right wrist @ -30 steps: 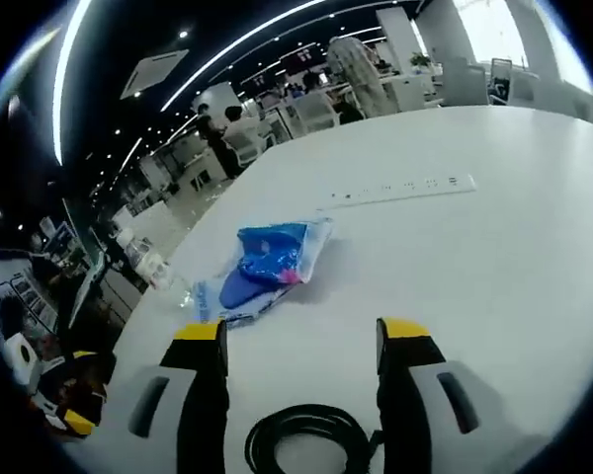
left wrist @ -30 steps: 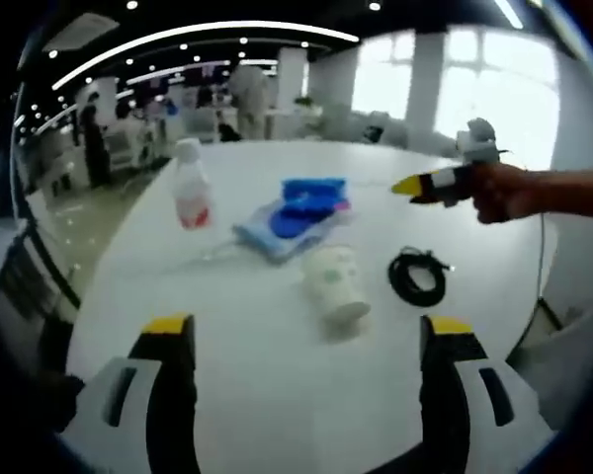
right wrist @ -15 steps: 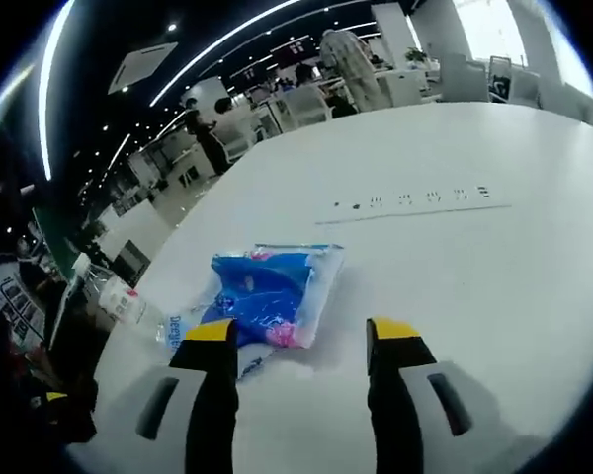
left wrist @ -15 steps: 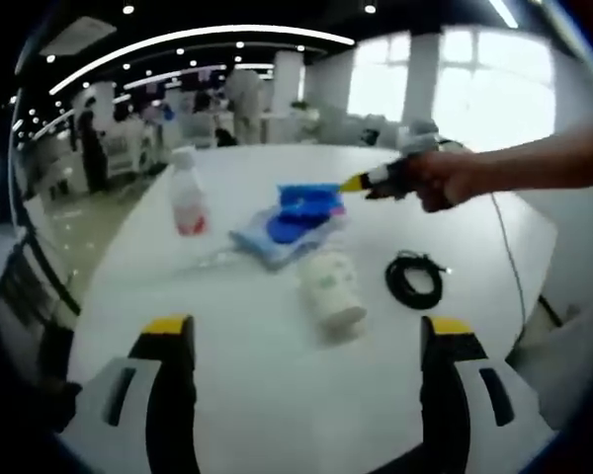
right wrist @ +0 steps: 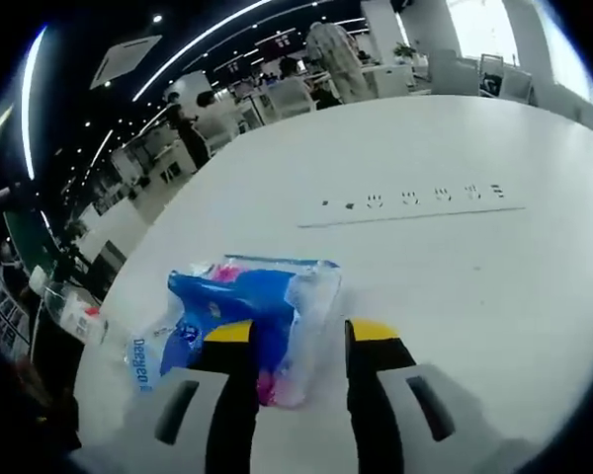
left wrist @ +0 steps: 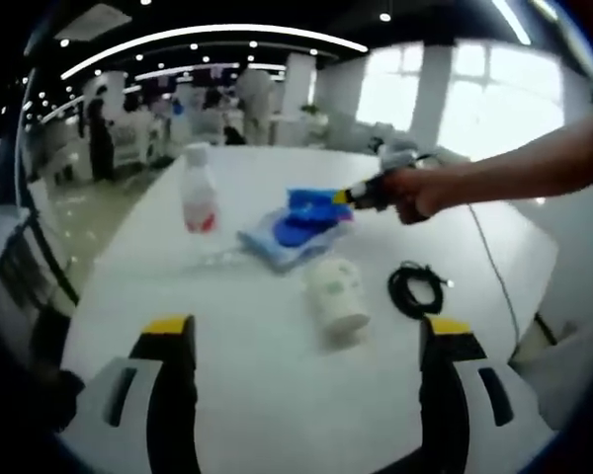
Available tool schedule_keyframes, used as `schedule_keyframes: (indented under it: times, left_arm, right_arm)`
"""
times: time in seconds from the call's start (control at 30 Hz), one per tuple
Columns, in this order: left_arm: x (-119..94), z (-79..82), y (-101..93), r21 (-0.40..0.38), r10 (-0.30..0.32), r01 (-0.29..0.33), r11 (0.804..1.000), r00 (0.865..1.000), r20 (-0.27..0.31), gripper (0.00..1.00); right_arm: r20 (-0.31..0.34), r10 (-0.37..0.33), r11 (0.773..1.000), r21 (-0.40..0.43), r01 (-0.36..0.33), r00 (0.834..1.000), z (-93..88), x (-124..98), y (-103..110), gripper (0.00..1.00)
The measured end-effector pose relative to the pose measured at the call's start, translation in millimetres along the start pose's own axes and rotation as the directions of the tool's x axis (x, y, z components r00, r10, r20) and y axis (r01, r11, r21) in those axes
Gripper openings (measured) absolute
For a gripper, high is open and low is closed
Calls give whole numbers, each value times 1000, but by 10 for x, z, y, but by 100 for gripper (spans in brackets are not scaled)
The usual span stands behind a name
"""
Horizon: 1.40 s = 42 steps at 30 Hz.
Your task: Arrange the tabletop items into an orderly group along one side of the table until the central work area is clear of visible clutter.
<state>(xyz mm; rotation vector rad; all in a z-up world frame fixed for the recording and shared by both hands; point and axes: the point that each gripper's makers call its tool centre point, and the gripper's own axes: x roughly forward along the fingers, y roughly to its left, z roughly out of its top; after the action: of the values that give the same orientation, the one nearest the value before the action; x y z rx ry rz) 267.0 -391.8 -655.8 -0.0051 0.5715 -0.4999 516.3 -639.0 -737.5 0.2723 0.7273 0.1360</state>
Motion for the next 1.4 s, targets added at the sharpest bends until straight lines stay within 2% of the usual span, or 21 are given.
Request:
schedule_keyframes:
  times: [0.13,0.2,0.27,0.37,0.5,0.63,0.8,0.9,1.0,1.1,1.27,1.4]
  left_arm:
    - [9,-17,-28,15,-3,3,1000,1000,-6,90]
    - [25,-67,-60,20,-14,15,1000,1000,-26,90]
    - [32,-85,-53,25,-14,15,1000,999,-35,90]
    - [26,-67,-45,11,-13,13,1000,1000,-27,90]
    - [20,-79,-23,-8,-9,9,1000,999,-31,89]
    - [9,-57,-7,-11,-2,2,1000,1000,-24,89]
    - [11,-62,9,-1,3,-3,1000,1000,-27,88]
    - [8,-66,0,0,0,0,1000,1000,-30,88]
    - [-1,-63,-8,8,1,-1,1000,1000,-30,88]
    - [-6,-55,-22,13,-1,1,1000,1000,-30,88]
    - [16,-60,-44,24,-10,11,1000,999,-35,88]
    - [10,-70,-65,34,-14,15,999,999,-41,88]
  right_arm:
    - [-14,-18,1000,7,18,1000,-65,-47,-12,17]
    - [-16,-8,1000,12,8,1000,-84,-63,-5,14]
    - [-10,-12,1000,-26,11,1000,-80,-115,-16,13]
    - [-7,-8,1000,-10,8,1000,-61,-171,-67,11]
    - [30,6,999,-45,-5,1000,67,-243,-123,8]
    - [23,9,999,-45,-8,1000,108,-343,-262,7]
    - [50,-3,999,-40,5,999,175,-569,-504,7]
    - [73,-16,996,-83,22,997,201,-701,-669,7]
    - [70,-17,996,-90,23,997,154,-844,-839,7]
    - [95,-31,995,-90,39,995,115,-1062,-1000,7]
    - [86,-55,995,-81,62,995,1,-1270,-1291,7]
    - [74,-75,995,-68,80,994,-71,-1344,-1536,7]
